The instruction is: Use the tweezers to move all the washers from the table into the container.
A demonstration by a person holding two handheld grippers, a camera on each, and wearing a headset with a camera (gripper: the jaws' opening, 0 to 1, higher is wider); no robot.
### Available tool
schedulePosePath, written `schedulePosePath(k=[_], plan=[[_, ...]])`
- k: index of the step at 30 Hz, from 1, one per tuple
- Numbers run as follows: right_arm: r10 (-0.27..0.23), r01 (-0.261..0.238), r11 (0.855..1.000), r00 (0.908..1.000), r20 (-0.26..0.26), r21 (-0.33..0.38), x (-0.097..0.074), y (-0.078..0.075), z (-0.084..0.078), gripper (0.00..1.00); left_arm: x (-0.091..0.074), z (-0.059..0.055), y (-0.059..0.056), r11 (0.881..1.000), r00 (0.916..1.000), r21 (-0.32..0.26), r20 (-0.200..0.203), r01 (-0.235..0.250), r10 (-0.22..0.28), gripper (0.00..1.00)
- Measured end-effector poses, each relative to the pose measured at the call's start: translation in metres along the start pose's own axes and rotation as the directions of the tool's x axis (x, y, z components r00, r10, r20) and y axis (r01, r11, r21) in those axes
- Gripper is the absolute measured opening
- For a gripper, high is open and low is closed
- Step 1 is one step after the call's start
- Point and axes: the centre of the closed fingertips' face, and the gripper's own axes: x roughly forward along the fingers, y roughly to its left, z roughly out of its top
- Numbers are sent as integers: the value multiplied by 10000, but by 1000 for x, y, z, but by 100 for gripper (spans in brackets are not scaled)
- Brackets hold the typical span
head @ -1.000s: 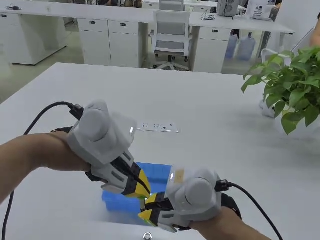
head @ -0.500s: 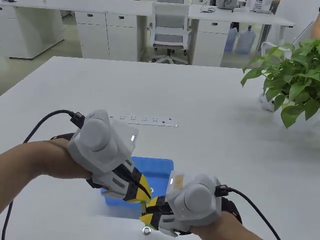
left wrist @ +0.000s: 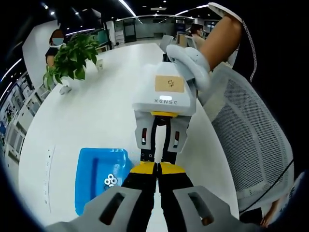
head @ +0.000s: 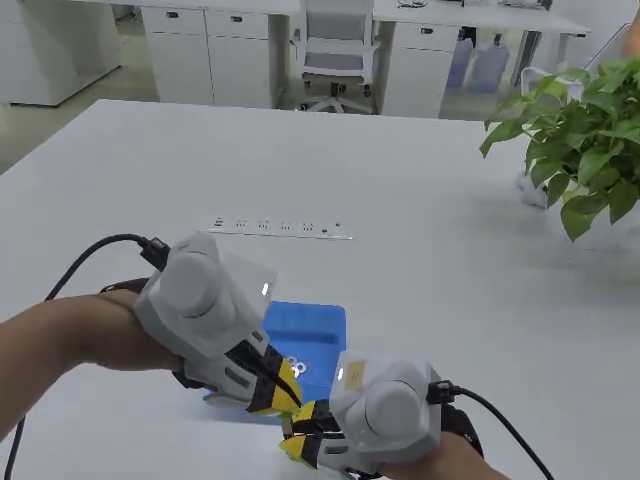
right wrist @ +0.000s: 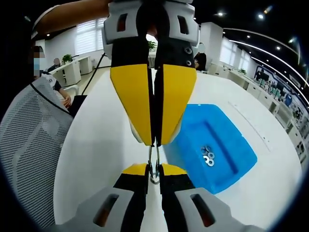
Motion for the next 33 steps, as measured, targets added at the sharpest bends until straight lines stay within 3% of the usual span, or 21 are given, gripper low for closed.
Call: schedulePosePath(k=[33], plan=[[-50, 49, 9994, 10000, -11, -352, 1, 11, -1, 12, 1, 0, -7, 9999, 9998, -53, 108, 137, -137, 4]])
